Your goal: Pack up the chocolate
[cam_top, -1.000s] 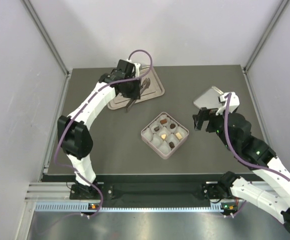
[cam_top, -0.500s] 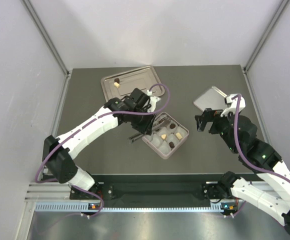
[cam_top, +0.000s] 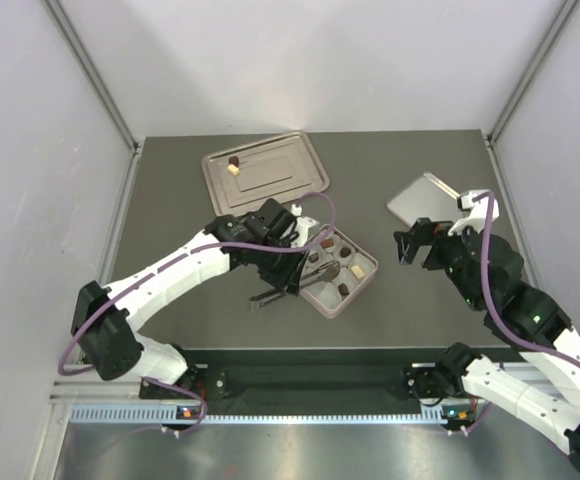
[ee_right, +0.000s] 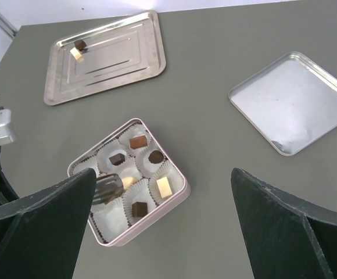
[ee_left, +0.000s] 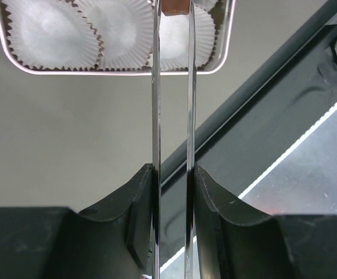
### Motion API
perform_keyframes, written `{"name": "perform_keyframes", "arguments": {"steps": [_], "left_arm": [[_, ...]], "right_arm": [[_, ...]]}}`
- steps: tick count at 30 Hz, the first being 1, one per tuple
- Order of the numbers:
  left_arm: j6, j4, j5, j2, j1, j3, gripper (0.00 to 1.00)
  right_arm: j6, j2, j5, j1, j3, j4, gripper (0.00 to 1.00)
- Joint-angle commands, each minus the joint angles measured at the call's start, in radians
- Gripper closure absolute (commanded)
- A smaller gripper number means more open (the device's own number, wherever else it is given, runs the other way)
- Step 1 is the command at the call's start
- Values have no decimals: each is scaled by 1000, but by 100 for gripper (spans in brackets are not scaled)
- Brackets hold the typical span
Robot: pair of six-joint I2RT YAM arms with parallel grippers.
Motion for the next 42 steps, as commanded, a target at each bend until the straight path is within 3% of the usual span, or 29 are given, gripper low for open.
{"name": "perform_keyframes", "arguments": {"steps": [1,13,30,34,42], "left_arm": [[-5,52,50,-60,-9,-9,66],[-5,41,43,-36,-21,-40,64],[6,18,22,-16,-22,-9,52],[-17,12,-53,-21,-21,49,53],[-26,26,-337,-13,-16,254,52]], "right_arm": [[15,-10,-1,-12,50,-11,0],[29,-19,-7,-10,49,-17,0],[20,-25,3,-10,49,-19,0],[20,-20,1,-10,54,-20,0],[15,-26,-1,-10,47,-14,0]]}}
